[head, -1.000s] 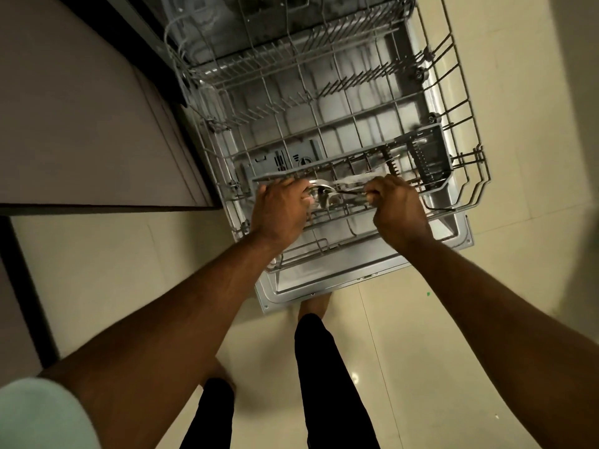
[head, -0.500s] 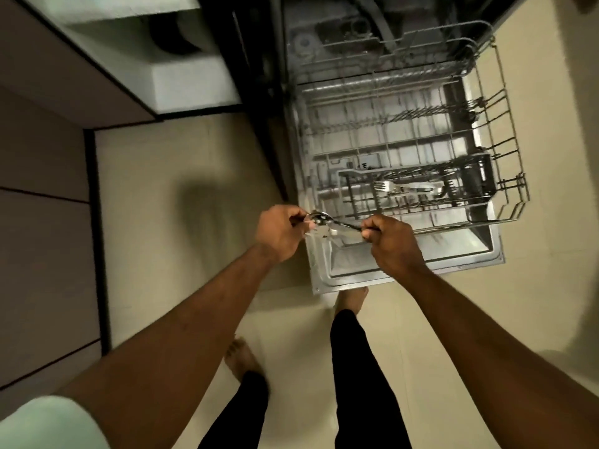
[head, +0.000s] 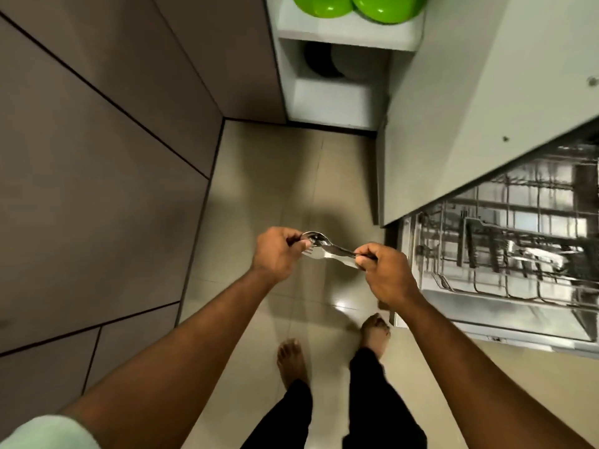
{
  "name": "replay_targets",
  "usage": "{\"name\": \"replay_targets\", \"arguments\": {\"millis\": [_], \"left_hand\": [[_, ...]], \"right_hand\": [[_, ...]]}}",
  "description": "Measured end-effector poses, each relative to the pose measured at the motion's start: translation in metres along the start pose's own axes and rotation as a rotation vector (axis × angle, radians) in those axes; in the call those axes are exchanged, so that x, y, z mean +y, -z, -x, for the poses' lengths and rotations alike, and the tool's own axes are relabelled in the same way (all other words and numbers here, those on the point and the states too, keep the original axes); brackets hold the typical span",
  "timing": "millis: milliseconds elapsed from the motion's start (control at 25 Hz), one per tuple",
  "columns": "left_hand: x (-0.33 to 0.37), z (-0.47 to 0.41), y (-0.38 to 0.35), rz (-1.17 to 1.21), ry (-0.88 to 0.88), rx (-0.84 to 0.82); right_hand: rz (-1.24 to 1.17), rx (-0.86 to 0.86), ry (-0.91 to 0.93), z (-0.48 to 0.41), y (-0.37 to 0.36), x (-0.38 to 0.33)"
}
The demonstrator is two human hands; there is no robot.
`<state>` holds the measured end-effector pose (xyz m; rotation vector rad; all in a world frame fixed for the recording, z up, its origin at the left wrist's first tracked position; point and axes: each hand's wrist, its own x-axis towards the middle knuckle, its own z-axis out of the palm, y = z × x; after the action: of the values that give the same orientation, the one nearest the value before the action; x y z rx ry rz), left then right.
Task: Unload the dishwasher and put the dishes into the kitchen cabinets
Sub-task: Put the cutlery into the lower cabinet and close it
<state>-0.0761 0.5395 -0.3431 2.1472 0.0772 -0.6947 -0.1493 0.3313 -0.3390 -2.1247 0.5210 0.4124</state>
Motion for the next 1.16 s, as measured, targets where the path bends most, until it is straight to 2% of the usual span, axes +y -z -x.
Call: {"name": "replay_targets", "arguments": {"millis": [160, 480, 600, 760, 880, 1040, 1160], "left_hand": [[-0.005, -0.038, 0.015, 0.181, 0.120, 0.078], [0.029, -0.176, 0.028, 0.265, 0.185, -0.054], [0.032, -0.243, 0.028, 0.335, 0.053, -0.072], [0.007, -0.329, 0.014, -0.040, -0.314, 0.066], [-0.018, -0.414, 0.002, -0.116, -0.506, 0.137], [-0.041, -0.521, -0.015, -0.033, -0.550, 0.157], [-0.043, -0.594, -0.030, 0.212, -0.414, 0.139]], "right_hand": [[0.036, -0.001, 0.014, -0.050, -0.012, -0.018], [0.027, -0.012, -0.027, -0.192, 0.006, -0.029], [0.044, 0.072, 0.039, -0.257, 0.013, -0.032], [0.024, 0.108, 0.022, -0.354, -0.002, -0.012], [0.132, 0.095, 0.097, -0.441, -0.014, 0.010], [0.123, 0.118, 0.144, -0.547, -0.031, 0.032], [0.120, 0.118, 0.221, -0.613, -0.032, 0.038]]}}
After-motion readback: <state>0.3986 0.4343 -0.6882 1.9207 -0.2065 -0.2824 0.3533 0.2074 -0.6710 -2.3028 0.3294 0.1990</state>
